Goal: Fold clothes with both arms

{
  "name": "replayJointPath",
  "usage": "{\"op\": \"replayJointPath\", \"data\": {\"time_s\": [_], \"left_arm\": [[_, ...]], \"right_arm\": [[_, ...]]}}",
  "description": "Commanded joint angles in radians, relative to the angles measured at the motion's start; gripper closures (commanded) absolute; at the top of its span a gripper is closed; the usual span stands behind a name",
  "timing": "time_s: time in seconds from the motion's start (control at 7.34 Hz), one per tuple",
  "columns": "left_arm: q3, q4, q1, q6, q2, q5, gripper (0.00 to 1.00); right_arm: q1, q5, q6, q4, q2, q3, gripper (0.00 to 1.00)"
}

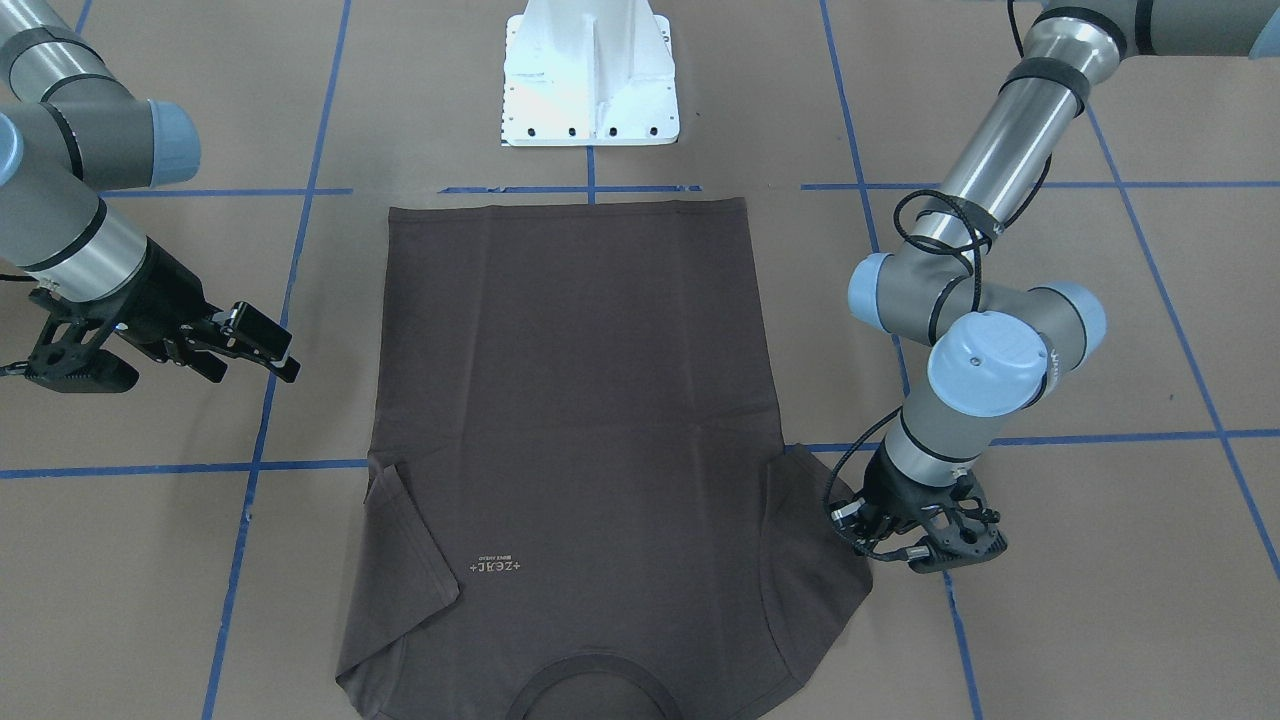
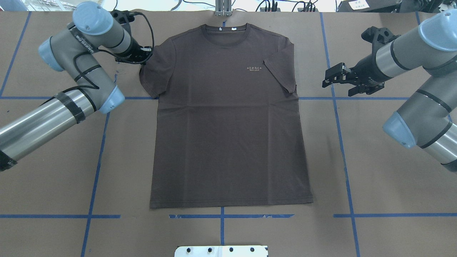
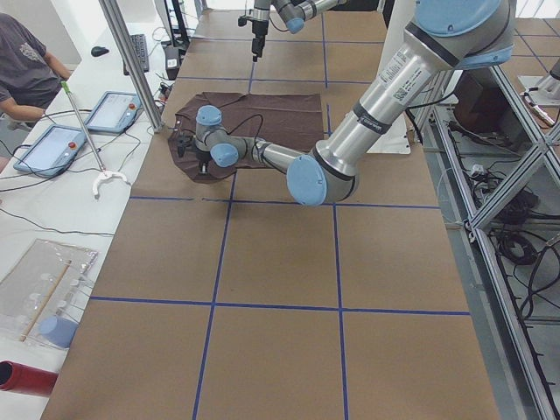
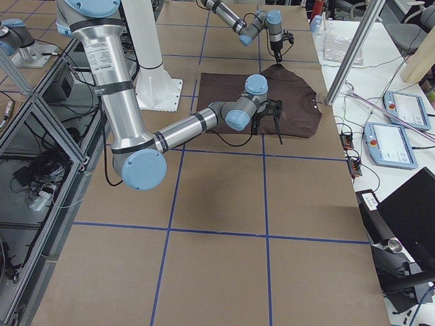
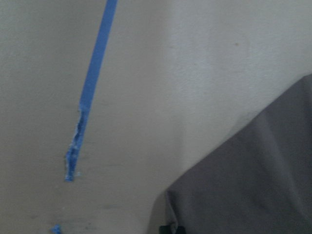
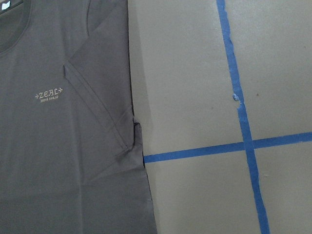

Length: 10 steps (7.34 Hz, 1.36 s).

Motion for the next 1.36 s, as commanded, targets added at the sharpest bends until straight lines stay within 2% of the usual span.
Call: {"op": "replayJointPath", "data": {"time_s": [0.0, 0.27, 0.68, 1.23], "left_arm": [[0.011, 0.026, 0.026, -0.075, -0.074, 0.003, 1.0], [0.063, 0.023, 0.066, -0.129, -0.122, 0.011, 1.0], [0.069, 0.017, 0.102, -0.176, -0.149, 0.014, 1.0], [0.084, 0.007, 0.108, -0.198, -0.154, 0.092, 1.0]], "right_arm": [[0.002, -0.001, 0.0, 0.001, 0.006, -0.005, 0.0], [0.002, 0.001, 0.001, 0.001, 0.005, -0.007, 0.0], [0.002, 0.001, 0.001, 0.001, 0.002, -0.011, 0.0], [0.002, 0.001, 0.001, 0.001, 0.005, -0.03, 0.0]]}}
